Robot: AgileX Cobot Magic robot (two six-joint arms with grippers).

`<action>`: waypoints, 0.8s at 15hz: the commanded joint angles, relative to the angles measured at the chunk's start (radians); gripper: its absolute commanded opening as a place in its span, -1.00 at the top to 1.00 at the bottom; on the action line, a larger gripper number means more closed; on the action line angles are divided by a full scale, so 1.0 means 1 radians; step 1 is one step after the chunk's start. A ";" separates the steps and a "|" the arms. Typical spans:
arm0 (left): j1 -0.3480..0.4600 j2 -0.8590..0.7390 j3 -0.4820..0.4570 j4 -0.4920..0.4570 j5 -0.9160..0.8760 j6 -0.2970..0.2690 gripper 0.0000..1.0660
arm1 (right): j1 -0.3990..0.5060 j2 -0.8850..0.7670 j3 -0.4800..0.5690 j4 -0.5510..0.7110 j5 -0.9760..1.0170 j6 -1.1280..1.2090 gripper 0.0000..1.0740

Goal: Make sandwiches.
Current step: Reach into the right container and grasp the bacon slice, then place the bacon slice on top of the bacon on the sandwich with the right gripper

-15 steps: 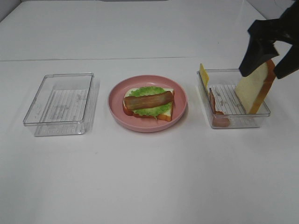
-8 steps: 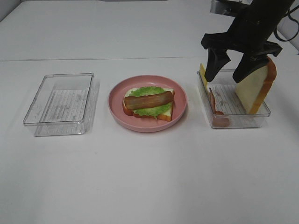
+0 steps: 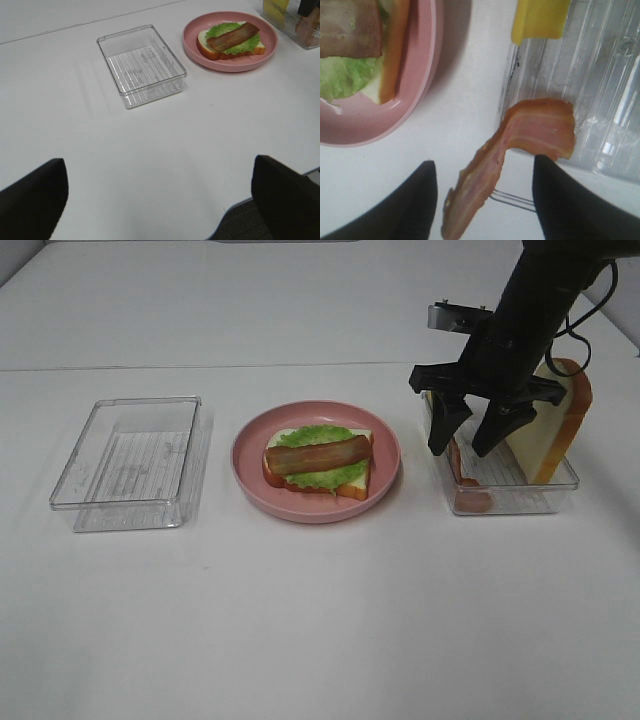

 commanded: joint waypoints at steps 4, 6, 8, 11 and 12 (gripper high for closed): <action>0.002 -0.021 0.002 -0.008 -0.011 -0.002 -0.76 | 0.002 0.005 -0.005 -0.007 -0.002 0.023 0.60; 0.002 -0.021 0.002 -0.008 -0.011 -0.002 -0.76 | 0.002 0.005 -0.005 -0.007 0.006 0.031 1.00; 0.002 -0.021 0.002 -0.008 -0.011 -0.002 -0.76 | 0.002 -0.004 -0.006 -0.007 0.017 0.033 1.00; 0.002 -0.021 0.002 -0.008 -0.011 -0.002 -0.76 | 0.002 -0.055 -0.006 -0.007 0.037 0.032 1.00; 0.002 -0.021 0.002 -0.008 -0.011 -0.002 -0.76 | 0.002 -0.091 -0.006 -0.004 0.050 0.032 1.00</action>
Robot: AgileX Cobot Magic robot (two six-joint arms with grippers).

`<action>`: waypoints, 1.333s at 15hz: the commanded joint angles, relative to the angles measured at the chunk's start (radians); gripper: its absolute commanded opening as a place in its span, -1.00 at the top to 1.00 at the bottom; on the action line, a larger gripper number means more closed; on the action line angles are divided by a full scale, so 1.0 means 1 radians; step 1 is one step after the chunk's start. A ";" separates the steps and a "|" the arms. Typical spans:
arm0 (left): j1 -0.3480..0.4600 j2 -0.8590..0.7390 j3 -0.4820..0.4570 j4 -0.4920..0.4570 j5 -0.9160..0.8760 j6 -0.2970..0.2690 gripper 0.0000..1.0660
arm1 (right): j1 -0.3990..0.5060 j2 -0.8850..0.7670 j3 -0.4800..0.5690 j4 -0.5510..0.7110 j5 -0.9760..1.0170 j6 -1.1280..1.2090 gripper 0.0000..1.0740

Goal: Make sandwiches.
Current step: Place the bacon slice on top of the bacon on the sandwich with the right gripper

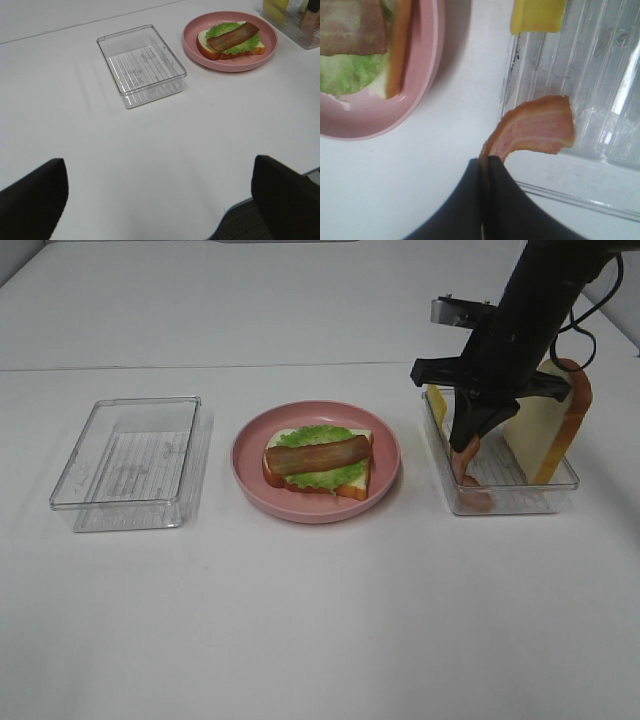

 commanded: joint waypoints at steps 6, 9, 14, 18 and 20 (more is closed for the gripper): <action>0.002 -0.021 0.002 -0.008 -0.011 -0.002 -0.76 | 0.002 -0.234 -0.006 0.218 0.059 -0.037 1.00; 0.002 -0.021 0.002 -0.008 -0.011 -0.002 -0.76 | 0.014 -0.215 -0.004 0.475 0.036 -0.177 1.00; 0.002 -0.021 0.002 -0.008 -0.011 -0.002 -0.76 | 0.120 -0.099 -0.004 0.595 -0.152 -0.190 1.00; 0.002 -0.021 0.002 -0.008 -0.011 -0.002 -0.76 | 0.150 0.054 -0.004 0.872 -0.387 -0.240 1.00; 0.002 -0.021 0.002 -0.008 -0.011 -0.002 -0.76 | 0.151 0.112 -0.004 0.969 -0.416 -0.265 1.00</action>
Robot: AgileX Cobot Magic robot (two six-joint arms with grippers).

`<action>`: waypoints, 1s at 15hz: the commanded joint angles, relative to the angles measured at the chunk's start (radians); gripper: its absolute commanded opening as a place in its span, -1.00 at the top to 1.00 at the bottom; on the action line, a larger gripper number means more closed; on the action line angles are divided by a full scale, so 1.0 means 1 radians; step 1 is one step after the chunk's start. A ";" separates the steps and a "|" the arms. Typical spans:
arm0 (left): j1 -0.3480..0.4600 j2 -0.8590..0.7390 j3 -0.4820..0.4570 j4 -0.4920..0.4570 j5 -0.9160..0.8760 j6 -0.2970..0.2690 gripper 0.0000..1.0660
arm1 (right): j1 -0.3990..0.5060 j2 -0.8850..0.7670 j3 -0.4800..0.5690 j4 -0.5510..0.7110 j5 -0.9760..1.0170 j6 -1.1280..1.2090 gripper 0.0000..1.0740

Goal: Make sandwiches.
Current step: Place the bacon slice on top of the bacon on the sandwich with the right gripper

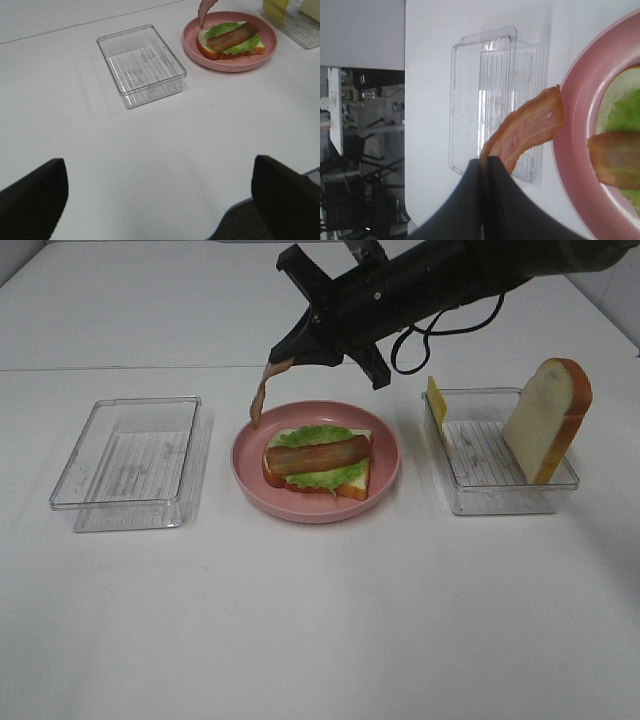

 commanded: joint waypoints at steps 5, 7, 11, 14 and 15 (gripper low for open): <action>0.002 -0.021 0.002 -0.008 -0.011 -0.002 -0.76 | -0.010 0.089 0.000 0.021 -0.050 -0.036 1.00; 0.002 -0.021 0.002 -0.008 -0.011 -0.002 -0.76 | -0.023 0.072 0.001 -0.100 -0.049 0.050 1.00; 0.002 -0.021 0.002 -0.008 -0.011 -0.002 -0.76 | -0.023 0.026 0.000 -0.353 -0.055 0.178 1.00; 0.002 -0.021 0.002 -0.008 -0.011 -0.002 -0.76 | -0.023 0.017 0.000 -0.476 -0.006 0.260 1.00; 0.002 -0.021 0.002 -0.008 -0.011 -0.002 -0.76 | -0.023 0.017 0.000 -0.496 0.005 0.276 1.00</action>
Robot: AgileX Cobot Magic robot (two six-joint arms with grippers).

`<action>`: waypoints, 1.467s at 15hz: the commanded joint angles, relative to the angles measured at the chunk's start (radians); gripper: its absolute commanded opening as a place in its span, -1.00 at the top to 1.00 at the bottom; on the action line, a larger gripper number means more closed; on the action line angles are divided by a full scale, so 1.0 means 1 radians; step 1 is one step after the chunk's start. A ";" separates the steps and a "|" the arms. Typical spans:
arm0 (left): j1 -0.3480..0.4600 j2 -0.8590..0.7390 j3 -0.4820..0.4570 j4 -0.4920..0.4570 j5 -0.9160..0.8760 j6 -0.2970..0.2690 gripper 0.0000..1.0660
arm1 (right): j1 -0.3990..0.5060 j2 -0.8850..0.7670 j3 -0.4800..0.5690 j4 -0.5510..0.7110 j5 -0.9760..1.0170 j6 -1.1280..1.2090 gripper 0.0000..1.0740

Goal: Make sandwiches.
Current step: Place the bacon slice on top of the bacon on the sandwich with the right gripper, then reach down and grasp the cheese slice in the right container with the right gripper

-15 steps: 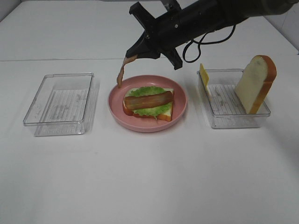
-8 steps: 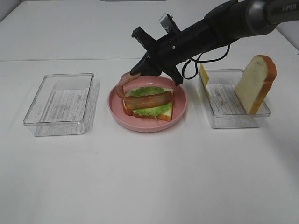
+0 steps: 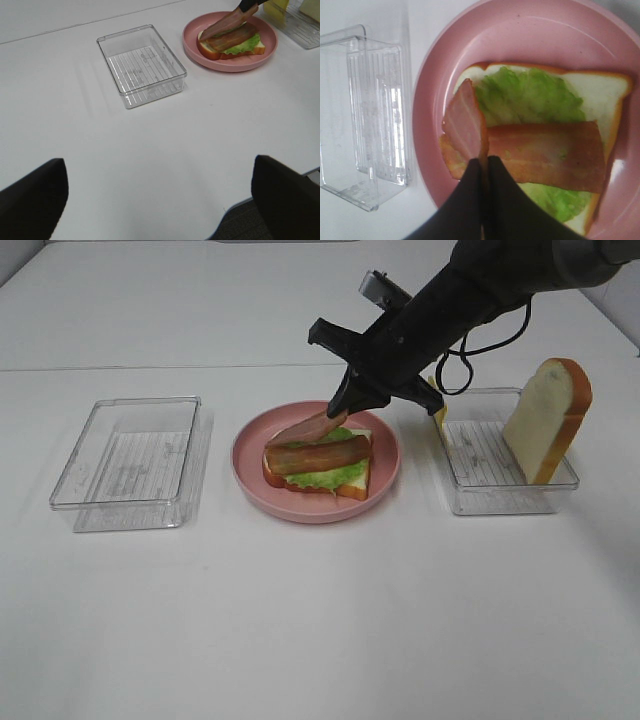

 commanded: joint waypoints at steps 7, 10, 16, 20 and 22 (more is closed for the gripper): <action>0.002 -0.021 0.002 -0.008 -0.011 -0.002 -0.76 | -0.001 -0.029 -0.002 -0.046 0.040 0.010 -0.27; 0.002 -0.021 0.002 -0.008 -0.011 -0.002 -0.76 | -0.001 -0.080 -0.002 -0.117 0.086 0.001 -0.34; 0.002 -0.021 0.002 -0.008 -0.011 -0.002 -0.76 | -0.001 -0.260 -0.002 -0.449 0.192 0.095 -0.33; 0.002 -0.021 0.002 -0.008 -0.011 -0.002 -0.76 | -0.001 -0.268 -0.089 -0.662 0.284 0.121 -0.28; 0.002 -0.021 0.002 -0.008 -0.011 -0.002 -0.76 | -0.002 -0.217 -0.172 -0.687 0.310 0.121 -0.24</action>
